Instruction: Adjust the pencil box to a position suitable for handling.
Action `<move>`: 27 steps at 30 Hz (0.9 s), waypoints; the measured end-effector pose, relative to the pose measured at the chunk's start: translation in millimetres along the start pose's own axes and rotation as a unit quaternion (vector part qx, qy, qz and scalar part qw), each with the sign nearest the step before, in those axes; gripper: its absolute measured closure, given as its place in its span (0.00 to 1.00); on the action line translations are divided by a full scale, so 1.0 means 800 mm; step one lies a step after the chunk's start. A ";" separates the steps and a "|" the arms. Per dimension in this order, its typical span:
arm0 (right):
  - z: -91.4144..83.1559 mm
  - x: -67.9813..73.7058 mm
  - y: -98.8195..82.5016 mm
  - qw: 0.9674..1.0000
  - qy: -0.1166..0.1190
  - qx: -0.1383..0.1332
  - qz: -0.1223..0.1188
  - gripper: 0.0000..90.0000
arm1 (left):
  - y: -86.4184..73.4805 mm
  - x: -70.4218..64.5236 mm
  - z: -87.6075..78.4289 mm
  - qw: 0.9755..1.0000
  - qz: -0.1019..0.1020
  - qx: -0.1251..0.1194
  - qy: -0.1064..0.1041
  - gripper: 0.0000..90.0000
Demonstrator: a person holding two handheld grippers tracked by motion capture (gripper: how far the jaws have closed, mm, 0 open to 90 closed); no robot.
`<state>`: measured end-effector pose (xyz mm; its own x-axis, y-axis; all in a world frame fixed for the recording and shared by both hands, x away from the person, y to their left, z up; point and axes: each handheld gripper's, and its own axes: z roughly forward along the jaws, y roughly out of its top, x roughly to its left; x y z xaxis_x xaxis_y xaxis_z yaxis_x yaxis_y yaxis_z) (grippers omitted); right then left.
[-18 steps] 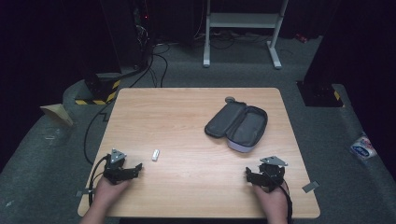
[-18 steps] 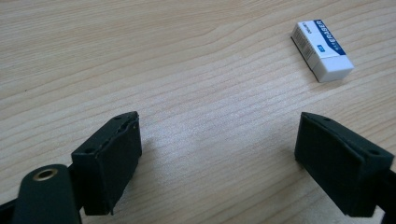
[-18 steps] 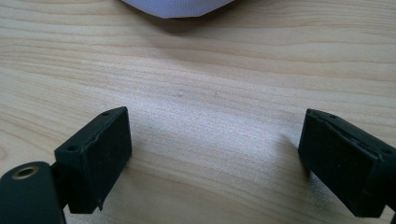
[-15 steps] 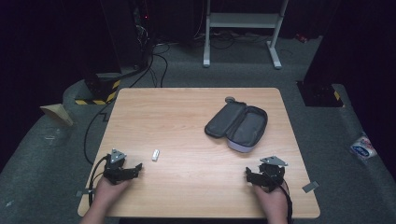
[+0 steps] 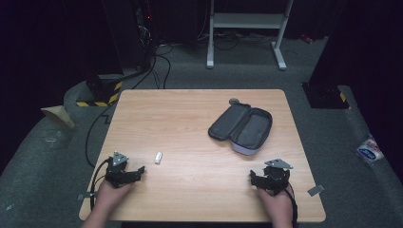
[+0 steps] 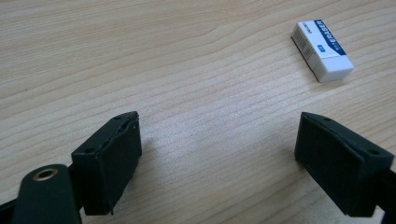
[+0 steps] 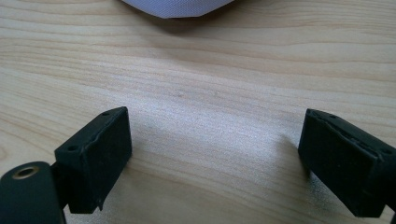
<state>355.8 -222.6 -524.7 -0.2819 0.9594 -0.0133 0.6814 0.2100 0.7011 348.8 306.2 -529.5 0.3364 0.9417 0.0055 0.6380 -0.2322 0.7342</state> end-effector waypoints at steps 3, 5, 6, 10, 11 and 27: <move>0.000 0.000 0.000 1.000 0.000 0.000 0.000 0.10 | 0.000 0.000 0.000 1.000 0.000 0.000 0.000 0.17; 0.000 0.000 0.000 1.000 0.000 0.000 0.000 0.10 | 0.000 0.000 0.000 1.000 0.000 0.000 0.000 0.17; 0.000 0.000 0.000 1.000 0.000 0.000 0.000 0.10 | 0.000 0.000 0.000 1.000 0.000 0.000 0.000 0.17; 0.000 0.000 0.000 1.000 0.000 -0.001 -0.001 0.11 | 0.000 0.000 0.000 1.000 0.000 0.000 0.000 0.17; 0.000 -0.001 0.000 1.000 0.001 -0.001 -0.001 0.11 | 0.000 0.000 0.000 1.000 0.000 0.000 0.000 0.17; -0.007 -0.004 -0.001 1.000 0.005 -0.018 0.004 0.16 | 0.001 0.000 0.001 1.000 0.000 0.001 0.001 0.16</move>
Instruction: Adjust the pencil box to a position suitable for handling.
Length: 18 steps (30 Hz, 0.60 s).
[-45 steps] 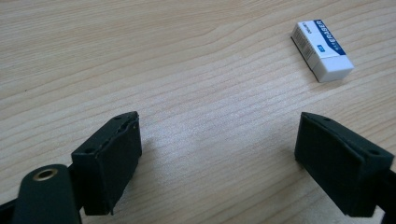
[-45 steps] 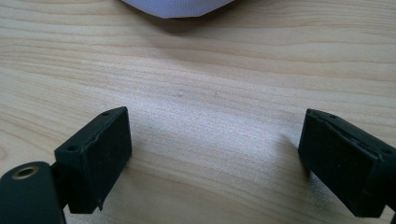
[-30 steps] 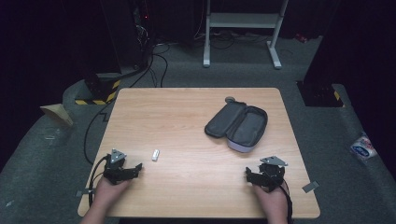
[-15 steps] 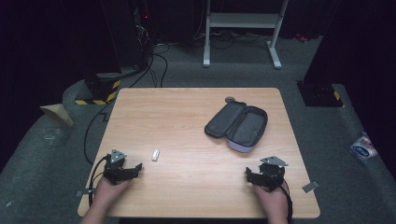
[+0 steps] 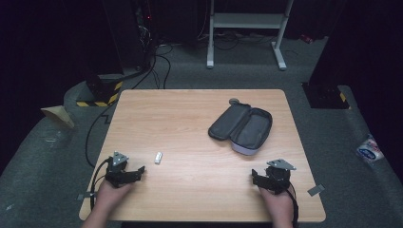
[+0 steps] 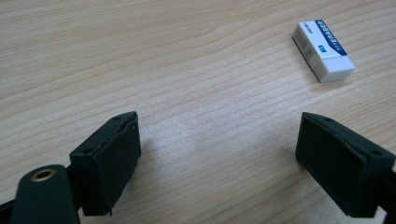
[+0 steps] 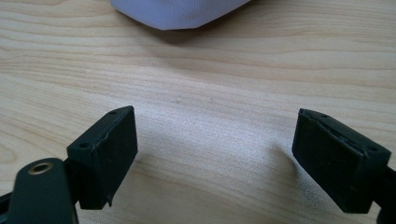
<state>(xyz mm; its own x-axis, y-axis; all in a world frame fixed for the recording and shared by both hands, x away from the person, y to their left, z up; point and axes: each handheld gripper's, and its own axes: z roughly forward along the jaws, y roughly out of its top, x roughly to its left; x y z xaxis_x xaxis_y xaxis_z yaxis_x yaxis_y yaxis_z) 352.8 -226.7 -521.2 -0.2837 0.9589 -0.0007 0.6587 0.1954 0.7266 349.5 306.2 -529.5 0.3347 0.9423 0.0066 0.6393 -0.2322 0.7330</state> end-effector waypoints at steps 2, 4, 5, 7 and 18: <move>-0.001 0.001 0.000 1.000 0.000 -0.002 -0.002 0.16 | 0.000 0.000 0.000 1.000 -0.001 0.000 -0.001 0.15; -0.001 0.002 0.000 1.000 0.001 -0.004 -0.005 0.16 | 0.000 0.000 0.001 1.000 -0.002 0.000 0.000 0.15; -0.002 0.003 0.001 1.000 0.002 -0.005 -0.004 0.16 | 0.000 0.000 0.001 1.000 -0.003 0.001 0.001 0.14; -0.002 0.005 0.001 1.000 0.004 -0.007 -0.008 0.16 | 0.000 0.000 0.001 1.000 -0.004 0.001 0.002 0.14; -0.008 0.011 0.007 1.000 0.012 -0.024 -0.011 0.18 | 0.001 0.001 0.002 1.000 -0.006 0.004 0.006 0.11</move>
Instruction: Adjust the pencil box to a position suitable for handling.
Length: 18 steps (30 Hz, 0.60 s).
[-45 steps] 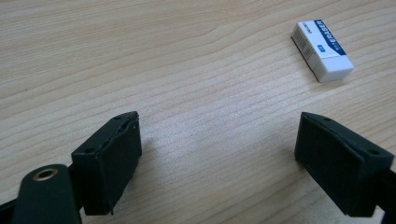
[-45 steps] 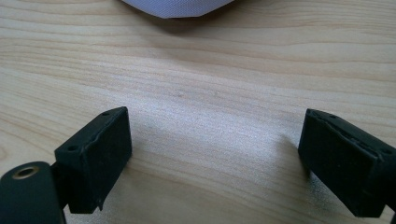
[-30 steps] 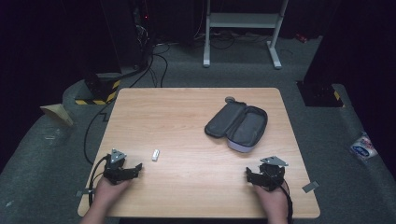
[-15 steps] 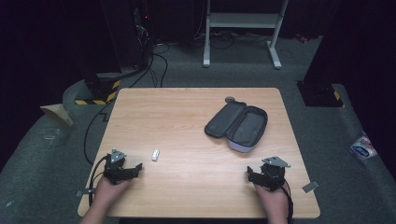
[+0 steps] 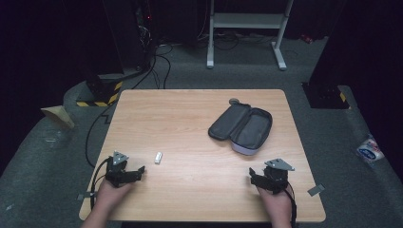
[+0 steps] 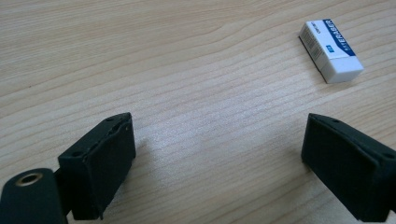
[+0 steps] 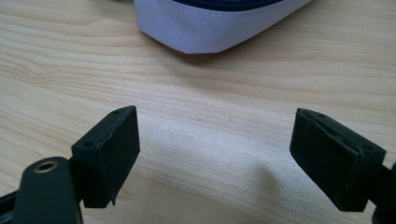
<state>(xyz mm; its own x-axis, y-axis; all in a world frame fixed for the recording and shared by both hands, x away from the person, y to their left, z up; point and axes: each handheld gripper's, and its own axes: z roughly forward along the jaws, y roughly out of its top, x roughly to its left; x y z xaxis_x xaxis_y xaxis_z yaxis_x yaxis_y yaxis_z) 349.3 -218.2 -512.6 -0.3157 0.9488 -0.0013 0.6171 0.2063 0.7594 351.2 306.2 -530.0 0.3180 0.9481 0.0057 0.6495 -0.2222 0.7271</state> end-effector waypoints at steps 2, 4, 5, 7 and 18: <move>-0.001 0.000 0.001 1.000 0.002 -0.004 -0.002 0.18 | 0.000 0.000 0.000 1.000 -0.001 0.001 0.001 0.10; -0.001 0.002 0.002 1.000 0.003 -0.008 -0.002 0.18 | 0.000 0.000 0.000 1.000 -0.002 0.002 0.001 0.10; -0.002 0.002 0.003 1.000 0.004 -0.010 -0.004 0.18 | 0.001 0.000 0.000 1.000 -0.003 0.003 0.001 0.09; -0.002 0.004 0.004 1.000 0.007 -0.011 -0.001 0.18 | 0.001 0.000 0.000 1.000 -0.003 0.004 0.001 0.09; -0.007 0.009 0.012 0.999 0.020 -0.029 -0.009 0.19 | 0.001 0.000 0.002 1.000 -0.007 0.005 0.006 0.06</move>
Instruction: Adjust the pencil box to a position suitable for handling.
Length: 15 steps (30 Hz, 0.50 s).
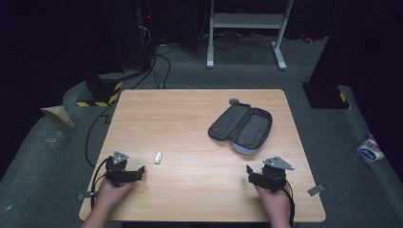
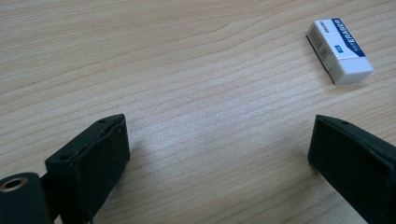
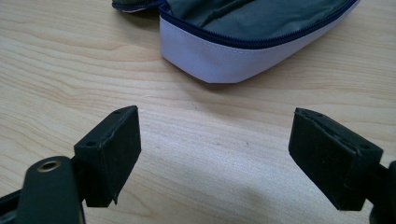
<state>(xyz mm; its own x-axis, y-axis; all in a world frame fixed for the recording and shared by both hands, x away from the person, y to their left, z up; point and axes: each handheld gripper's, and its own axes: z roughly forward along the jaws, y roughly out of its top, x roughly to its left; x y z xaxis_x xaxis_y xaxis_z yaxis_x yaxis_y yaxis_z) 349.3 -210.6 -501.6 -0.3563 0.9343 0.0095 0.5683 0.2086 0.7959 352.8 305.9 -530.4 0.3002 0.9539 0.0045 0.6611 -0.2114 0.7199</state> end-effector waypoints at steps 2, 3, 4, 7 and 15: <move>0.000 0.000 0.001 1.000 0.000 -0.002 -0.001 0.19 | 0.000 0.000 0.000 1.000 0.000 0.000 0.001 0.06; 0.000 0.001 0.001 1.000 0.000 -0.002 -0.001 0.19 | 0.000 0.000 0.000 1.000 0.000 0.001 0.001 0.06; 0.000 0.001 0.002 1.000 0.001 -0.003 -0.002 0.19 | 0.000 0.000 0.000 1.000 0.000 0.001 0.001 0.06; -0.001 0.002 0.003 1.000 0.003 -0.005 -0.003 0.19 | 0.000 0.000 0.000 1.000 -0.001 0.002 0.001 0.05; -0.002 0.003 0.009 1.000 0.006 -0.016 -0.006 0.19 | 0.001 0.000 0.001 1.000 -0.004 0.004 0.003 0.03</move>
<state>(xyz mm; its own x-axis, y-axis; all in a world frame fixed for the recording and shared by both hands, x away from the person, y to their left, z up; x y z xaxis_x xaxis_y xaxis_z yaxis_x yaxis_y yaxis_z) 351.6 -207.2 -494.7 -0.3714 0.9284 0.0070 0.5398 0.2098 0.8152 353.6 305.4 -530.7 0.2904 0.9569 0.0027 0.6695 -0.2052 0.7139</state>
